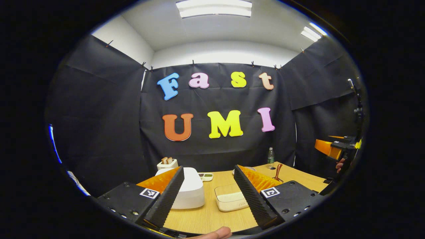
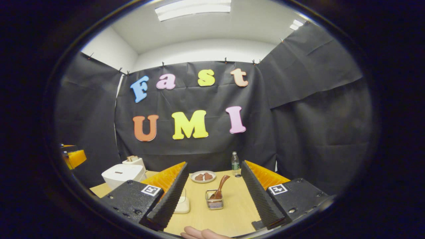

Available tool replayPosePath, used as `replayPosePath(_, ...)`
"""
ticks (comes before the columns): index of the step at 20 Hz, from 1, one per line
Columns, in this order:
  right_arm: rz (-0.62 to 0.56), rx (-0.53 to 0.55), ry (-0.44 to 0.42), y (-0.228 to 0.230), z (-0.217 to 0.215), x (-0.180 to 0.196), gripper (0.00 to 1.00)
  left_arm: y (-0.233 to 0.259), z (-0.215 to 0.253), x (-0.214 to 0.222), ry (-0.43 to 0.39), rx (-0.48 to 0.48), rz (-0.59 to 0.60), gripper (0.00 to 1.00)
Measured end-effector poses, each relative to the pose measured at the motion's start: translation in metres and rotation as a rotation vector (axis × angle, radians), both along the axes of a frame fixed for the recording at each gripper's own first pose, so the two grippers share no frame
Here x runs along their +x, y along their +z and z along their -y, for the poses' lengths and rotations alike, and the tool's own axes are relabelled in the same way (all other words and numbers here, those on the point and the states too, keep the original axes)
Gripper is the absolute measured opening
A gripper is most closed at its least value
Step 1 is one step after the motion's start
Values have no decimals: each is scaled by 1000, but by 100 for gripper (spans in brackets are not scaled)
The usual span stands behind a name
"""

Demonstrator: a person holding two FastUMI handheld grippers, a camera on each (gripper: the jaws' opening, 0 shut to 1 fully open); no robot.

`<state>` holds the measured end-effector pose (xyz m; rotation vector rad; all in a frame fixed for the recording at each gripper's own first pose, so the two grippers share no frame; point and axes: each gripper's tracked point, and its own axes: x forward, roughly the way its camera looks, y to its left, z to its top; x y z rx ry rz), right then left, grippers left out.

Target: Close the left gripper, press the button to open the rice cooker; take a wooden spoon from the chopstick holder with the right hand, scoop a spoonful of rice and pour it into the rice cooker, then put the wooden spoon back into the chopstick holder.

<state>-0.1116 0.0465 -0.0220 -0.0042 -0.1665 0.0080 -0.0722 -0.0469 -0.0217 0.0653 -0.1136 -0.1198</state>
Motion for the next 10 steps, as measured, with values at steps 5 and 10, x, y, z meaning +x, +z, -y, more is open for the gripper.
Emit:
replayPosePath(5,-8,-45,33,-2,-12,-9,100,-1,-2,0,-1,-33,-8,95)
replayPosePath(10,-39,-50,87,-12,-28,-12,100,-4,-4,-3,-22,-64,-13,95)
